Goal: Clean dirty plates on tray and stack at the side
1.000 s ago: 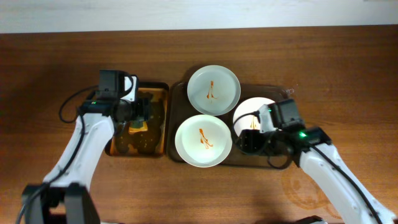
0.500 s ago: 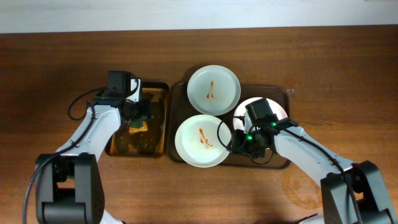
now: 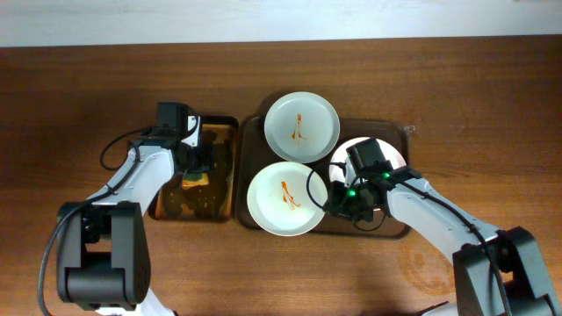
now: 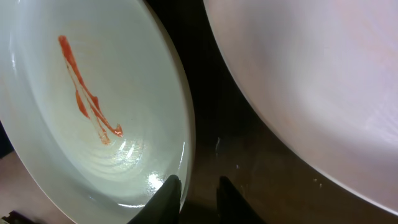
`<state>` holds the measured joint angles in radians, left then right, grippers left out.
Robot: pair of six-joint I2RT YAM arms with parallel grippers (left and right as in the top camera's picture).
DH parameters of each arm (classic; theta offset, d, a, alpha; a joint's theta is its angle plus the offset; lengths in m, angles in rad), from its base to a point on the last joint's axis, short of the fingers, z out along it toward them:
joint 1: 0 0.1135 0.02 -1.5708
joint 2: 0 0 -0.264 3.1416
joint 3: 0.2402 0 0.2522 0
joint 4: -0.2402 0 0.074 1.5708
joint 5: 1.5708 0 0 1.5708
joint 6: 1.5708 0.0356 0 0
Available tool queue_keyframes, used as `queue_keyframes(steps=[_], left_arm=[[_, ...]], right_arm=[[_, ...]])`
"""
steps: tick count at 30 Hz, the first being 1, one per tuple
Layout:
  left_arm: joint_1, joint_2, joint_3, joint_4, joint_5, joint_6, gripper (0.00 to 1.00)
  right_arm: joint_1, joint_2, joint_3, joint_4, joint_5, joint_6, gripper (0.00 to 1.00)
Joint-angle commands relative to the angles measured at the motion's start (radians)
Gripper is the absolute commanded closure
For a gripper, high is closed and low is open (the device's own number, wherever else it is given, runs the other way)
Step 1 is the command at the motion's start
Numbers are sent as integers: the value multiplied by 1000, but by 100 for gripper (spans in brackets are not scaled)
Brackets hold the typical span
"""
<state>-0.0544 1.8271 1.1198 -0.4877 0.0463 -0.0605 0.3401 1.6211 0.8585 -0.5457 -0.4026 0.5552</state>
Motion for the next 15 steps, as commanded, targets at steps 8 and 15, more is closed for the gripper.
queue_keyframes(steps=[8, 15], left_arm=[[-2, 8, -21, 6, -10, 8, 47], [-2, 8, -26, -3, -77, 8, 49]], right_arm=[[8, 5, 17, 4, -2, 11, 78], [8, 5, 17, 4, -1, 11, 78]])
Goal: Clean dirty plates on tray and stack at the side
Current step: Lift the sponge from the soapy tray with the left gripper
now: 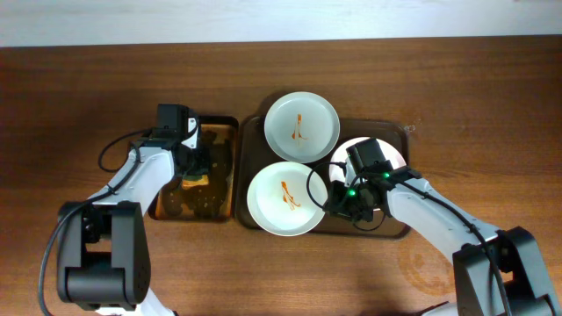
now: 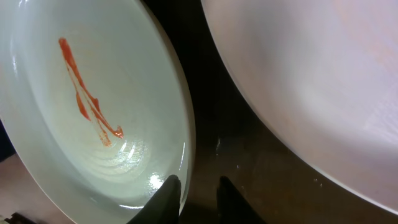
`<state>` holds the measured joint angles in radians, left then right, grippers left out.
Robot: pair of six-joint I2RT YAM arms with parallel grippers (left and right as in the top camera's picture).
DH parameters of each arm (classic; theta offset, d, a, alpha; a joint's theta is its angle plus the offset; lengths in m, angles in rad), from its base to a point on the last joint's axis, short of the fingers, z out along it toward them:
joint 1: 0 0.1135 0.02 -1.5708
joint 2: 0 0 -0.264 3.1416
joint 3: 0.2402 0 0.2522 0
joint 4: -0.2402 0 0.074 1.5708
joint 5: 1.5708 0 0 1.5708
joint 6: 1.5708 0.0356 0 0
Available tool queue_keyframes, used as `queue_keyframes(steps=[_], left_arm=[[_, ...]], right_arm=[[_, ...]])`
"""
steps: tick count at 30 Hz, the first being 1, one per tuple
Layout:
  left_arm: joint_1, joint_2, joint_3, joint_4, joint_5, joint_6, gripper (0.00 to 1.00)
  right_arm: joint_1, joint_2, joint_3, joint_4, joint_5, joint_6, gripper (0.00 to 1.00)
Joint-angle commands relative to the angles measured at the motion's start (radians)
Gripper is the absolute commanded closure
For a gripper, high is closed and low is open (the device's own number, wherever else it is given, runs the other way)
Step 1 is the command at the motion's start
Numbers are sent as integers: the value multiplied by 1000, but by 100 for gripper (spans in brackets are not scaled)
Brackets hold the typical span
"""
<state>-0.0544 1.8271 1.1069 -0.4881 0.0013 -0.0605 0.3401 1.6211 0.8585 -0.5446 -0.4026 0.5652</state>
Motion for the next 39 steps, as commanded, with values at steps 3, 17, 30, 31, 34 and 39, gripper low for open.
queue_keyframes(steps=[3, 17, 30, 31, 34, 39], left_arm=[[-3, 8, -13, -3, -31, 8, 65], [-3, 6, -30, 0, 5, 8, 100], [-3, -95, -27, -89, 74, 7, 100], [-3, -87, -37, -88, 74, 4, 100], [-3, -62, -73, -55, 73, 4, 100], [-3, -45, -104, -3, 74, 4, 100]], right_arm=[[8, 5, 17, 3, -2, 1, 78], [8, 5, 17, 3, -2, 1, 77], [27, 16, 17, 8, -1, 2, 73], [35, 23, 17, 11, 1, 1, 73], [46, 37, 17, 11, 41, 2, 77], [46, 39, 17, 18, 67, 2, 87]])
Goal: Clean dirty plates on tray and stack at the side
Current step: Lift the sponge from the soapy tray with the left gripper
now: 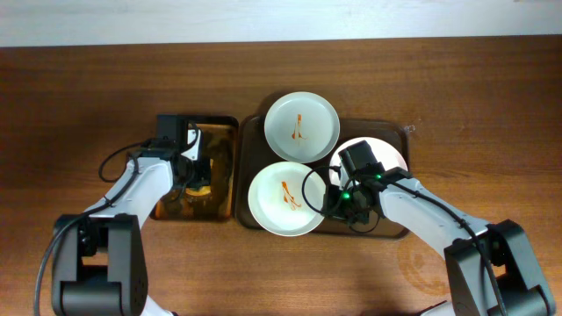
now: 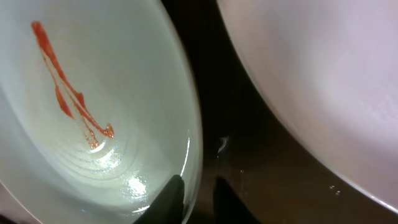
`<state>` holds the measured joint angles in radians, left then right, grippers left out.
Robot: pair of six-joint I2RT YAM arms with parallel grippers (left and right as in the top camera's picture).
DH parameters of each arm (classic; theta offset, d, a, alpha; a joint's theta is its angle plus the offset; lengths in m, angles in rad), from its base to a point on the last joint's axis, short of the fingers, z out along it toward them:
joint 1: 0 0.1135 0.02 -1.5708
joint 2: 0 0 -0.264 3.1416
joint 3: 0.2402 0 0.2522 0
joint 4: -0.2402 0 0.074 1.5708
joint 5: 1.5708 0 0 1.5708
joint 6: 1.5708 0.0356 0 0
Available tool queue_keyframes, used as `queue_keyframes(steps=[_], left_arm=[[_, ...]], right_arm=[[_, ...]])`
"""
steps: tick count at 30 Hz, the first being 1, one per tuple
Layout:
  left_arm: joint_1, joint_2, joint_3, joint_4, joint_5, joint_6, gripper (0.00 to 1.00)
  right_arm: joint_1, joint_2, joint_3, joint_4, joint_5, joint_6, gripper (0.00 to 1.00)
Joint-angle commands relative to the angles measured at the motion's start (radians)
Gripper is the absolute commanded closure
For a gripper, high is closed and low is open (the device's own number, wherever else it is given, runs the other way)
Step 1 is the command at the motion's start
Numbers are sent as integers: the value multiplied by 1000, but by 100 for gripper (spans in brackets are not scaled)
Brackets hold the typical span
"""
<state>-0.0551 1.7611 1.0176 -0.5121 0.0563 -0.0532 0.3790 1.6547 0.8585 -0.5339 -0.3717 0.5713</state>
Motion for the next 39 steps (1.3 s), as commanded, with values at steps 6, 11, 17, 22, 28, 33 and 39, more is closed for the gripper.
queue_keyframes(steps=[6, 11, 17, 22, 28, 33, 39], left_arm=[[-2, -2, 3, 26, 34, -3, 100], [-2, -56, 21, 33, 29, -3, 100], [-3, 25, -9, 33, 27, -3, 100], [-3, 39, 3, 32, 95, -2, 100], [-2, -133, 64, 50, 65, -3, 100], [-2, -275, 64, 80, -21, -2, 100], [-2, -392, 64, 126, -20, -2, 100]], right_arm=[[7, 6, 17, 18, 43, -5, 92], [7, 6, 17, 19, 57, -5, 92], [7, 6, 17, 16, 70, -5, 92], [7, 6, 17, 16, 70, -5, 92], [7, 6, 17, 18, 70, -5, 92], [7, 6, 17, 18, 70, -5, 92], [7, 6, 17, 15, 70, -5, 92]])
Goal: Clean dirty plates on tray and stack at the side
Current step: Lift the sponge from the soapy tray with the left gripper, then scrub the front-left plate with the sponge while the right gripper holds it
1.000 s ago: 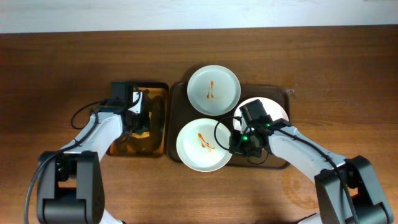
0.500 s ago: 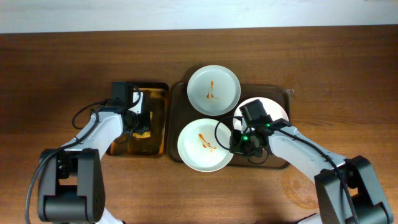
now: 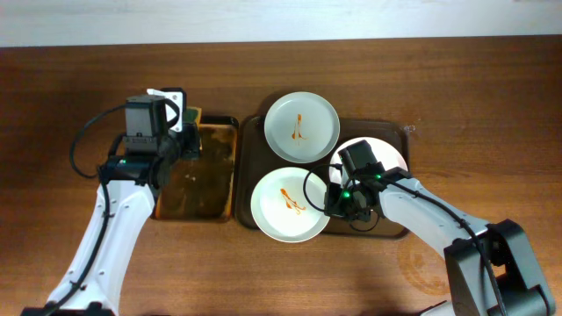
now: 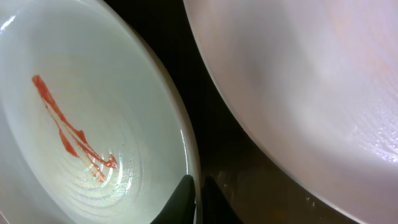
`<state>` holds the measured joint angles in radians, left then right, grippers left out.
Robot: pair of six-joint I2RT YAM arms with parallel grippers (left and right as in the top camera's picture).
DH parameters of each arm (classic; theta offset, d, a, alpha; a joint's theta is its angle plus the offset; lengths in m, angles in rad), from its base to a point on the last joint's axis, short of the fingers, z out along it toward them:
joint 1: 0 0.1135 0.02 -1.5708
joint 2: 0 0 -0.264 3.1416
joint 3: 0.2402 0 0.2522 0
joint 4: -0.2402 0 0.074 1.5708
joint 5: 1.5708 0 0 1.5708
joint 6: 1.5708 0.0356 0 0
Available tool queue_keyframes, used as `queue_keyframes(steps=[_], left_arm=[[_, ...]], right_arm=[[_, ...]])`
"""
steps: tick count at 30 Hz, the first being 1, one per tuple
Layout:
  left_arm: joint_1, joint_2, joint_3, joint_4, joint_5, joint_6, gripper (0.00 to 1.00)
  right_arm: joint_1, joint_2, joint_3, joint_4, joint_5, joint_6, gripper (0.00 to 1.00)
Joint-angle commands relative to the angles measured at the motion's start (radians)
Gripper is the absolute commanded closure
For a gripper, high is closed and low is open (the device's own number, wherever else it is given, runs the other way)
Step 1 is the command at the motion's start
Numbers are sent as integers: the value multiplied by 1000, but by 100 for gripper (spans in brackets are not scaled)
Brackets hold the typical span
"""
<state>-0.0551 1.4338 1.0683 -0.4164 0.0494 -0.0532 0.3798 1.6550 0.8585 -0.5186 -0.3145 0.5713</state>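
Note:
Two pale dirty plates with red smears lie on the brown tray [image 3: 402,133]: a far plate [image 3: 301,125] and a near plate [image 3: 290,206]. My right gripper [image 3: 332,203] is shut on the near plate's right rim. In the right wrist view its gripper [image 4: 199,194] has one finger inside the near plate [image 4: 93,124] and one outside. A clean white plate [image 3: 392,154] lies under my right arm. My left gripper [image 3: 187,132] hangs over the far end of the small tray, and seems shut on a yellow-green sponge [image 3: 189,116].
The small brown tray [image 3: 198,180] left of the big tray holds a dark wet film. The clean white plate [image 4: 298,81] fills the right of the wrist view, with dark tray floor [image 4: 249,180] between the two plates. Bare wooden table lies all round.
My left arm has risen out of the small tray and the yellow sponge no longer lies in it. My right gripper has closed tighter on the near plate's rim, and the plate sits slightly further right.
At first my left gripper was down in the small tray at the sponge, and my right fingers straddled the near plate's rim. Both stayed so, with small shifts. Now the left gripper is raised with the sponge and the right pinches the rim.

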Motion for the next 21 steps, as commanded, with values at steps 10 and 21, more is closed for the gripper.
queue_keyframes(steps=[10, 21], left_arm=[[-4, -171, 14, 105, -24, -3, 100], [-4, -186, 13, 149, -20, -3, 100]], right_arm=[[6, 5, 17, 0, 13, -5, 92], [6, 5, 17, 0, 16, -5, 92]])
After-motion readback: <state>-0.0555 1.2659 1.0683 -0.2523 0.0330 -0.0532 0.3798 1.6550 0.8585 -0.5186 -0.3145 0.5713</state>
